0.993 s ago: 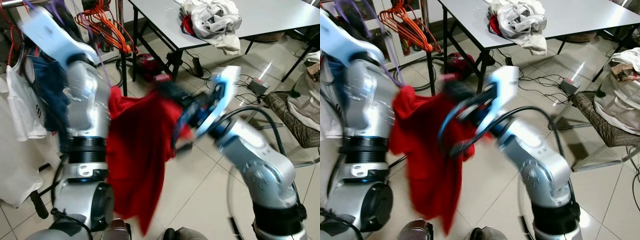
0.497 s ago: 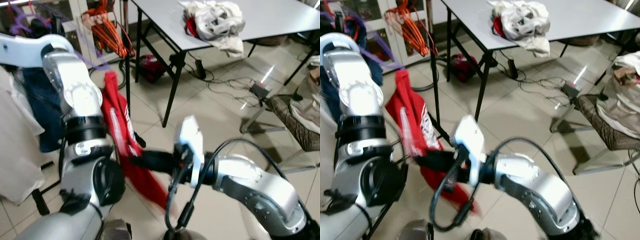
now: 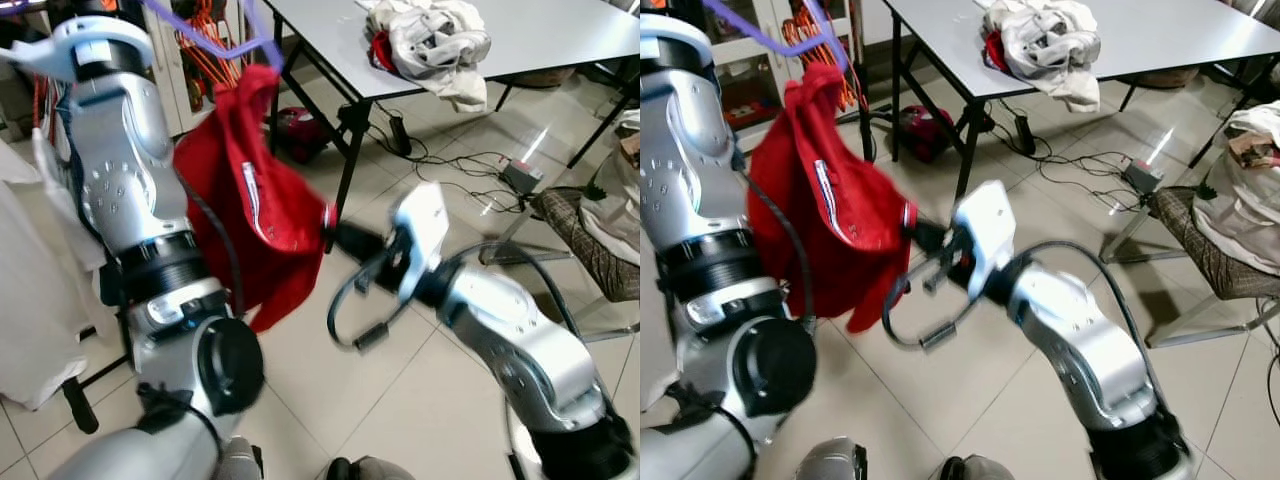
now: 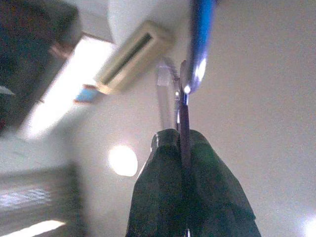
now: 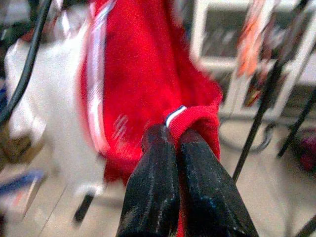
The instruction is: Hang hanger
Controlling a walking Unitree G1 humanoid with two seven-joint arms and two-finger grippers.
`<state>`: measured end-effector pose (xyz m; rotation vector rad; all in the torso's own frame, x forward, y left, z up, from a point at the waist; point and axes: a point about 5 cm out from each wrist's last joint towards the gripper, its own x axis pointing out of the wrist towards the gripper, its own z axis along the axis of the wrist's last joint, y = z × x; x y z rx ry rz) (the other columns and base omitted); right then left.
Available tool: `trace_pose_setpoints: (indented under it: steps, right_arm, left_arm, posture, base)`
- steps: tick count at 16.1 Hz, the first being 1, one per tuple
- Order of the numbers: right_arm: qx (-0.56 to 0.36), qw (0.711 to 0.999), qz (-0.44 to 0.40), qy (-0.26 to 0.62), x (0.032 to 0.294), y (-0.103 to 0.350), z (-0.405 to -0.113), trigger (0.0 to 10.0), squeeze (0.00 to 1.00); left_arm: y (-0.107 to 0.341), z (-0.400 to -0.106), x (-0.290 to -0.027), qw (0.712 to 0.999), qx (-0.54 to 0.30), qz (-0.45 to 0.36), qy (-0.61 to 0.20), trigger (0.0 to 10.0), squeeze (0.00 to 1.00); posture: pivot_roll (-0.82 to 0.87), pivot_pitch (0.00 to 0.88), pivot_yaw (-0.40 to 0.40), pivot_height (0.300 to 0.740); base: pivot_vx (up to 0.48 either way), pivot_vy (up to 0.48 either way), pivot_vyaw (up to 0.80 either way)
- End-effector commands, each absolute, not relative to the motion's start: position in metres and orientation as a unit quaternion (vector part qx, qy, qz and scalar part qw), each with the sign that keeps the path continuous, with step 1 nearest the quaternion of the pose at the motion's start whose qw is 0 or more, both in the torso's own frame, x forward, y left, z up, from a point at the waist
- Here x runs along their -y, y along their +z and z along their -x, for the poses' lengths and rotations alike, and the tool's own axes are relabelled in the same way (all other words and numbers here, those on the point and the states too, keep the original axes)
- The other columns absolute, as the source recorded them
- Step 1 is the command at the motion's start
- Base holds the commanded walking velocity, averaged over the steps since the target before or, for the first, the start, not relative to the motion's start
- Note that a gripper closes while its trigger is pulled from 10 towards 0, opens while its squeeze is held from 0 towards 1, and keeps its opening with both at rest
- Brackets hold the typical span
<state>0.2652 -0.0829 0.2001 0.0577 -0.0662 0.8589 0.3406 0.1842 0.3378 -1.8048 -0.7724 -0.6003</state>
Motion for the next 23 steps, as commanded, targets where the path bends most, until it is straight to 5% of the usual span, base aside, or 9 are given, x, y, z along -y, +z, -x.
trace_pose_setpoints:
  steps: [1,7,9,11,12,14,15,19,23]
  right_arm:
    - [0.075,0.92,-0.039,0.382,0.093,0.217,-0.272,0.0,0.0]
    - [0.071,0.829,0.02,0.555,0.048,0.218,-0.237,0.0,0.0]
    - [0.06,0.806,0.083,0.583,0.04,0.21,-0.231,0.0,0.0]
    - [0.035,0.79,0.235,0.565,0.046,0.184,-0.241,0.0,0.0]
    - [0.038,0.807,0.247,0.535,0.051,0.184,-0.25,0.0,0.0]
    - [0.042,0.831,0.258,0.492,0.063,0.188,-0.261,0.0,0.0]
    - [0.042,0.84,0.257,0.476,0.069,0.189,-0.264,0.0,0.0]
    - [0.092,0.904,0.168,0.381,0.09,0.211,-0.277,0.0,0.0]
    - [0.13,0.92,-0.003,0.369,0.095,0.238,-0.274,0.0,0.0]
  left_arm:
    - [0.339,-0.343,-0.188,0.518,0.33,0.76,-0.211,10.0,0.0]
    - [0.332,-0.363,-0.205,0.356,0.317,0.87,-0.126,10.0,0.0]
    - [0.325,-0.371,-0.202,0.397,0.297,0.864,-0.086,10.0,0.0]
    - [0.325,-0.372,-0.196,0.46,0.282,0.838,-0.083,10.0,0.0]
    - [0.328,-0.371,-0.192,0.539,0.282,0.79,-0.078,10.0,0.0]
    - [0.349,-0.364,-0.179,0.817,0.324,0.473,-0.063,10.0,0.0]
    - [0.354,-0.36,-0.161,0.894,0.353,0.258,-0.094,10.0,0.0]
    - [0.315,-0.367,-0.139,0.953,0.248,-0.088,-0.149,10.0,0.0]
    - [0.283,-0.37,-0.155,0.974,0.184,0.135,-0.015,10.0,0.0]
  posture:
    - [0.01,0.045,-0.072,0.74]
    - [0.0,0.041,-0.074,0.74]
    - [0.0,0.039,-0.072,0.74]
    - [0.0,0.04,-0.068,0.74]
    - [0.0,0.041,-0.067,0.74]
    - [0.0,0.04,-0.071,0.74]
    - [0.0,0.04,-0.071,0.74]
    - [0.01,0.037,-0.067,0.74]
    - [0.02,0.032,-0.052,0.74]
  base:
    - [0.0,0.0,0.0]
    - [0.0,0.0,0.0]
    - [0.0,0.0,0.0]
    - [0.0,0.0,0.0]
    - [0.0,0.0,0.0]
    - [0.0,0.0,0.0]
    - [0.0,0.0,0.0]
    - [0.0,0.0,0.0]
    - [0.0,0.0,0.0]
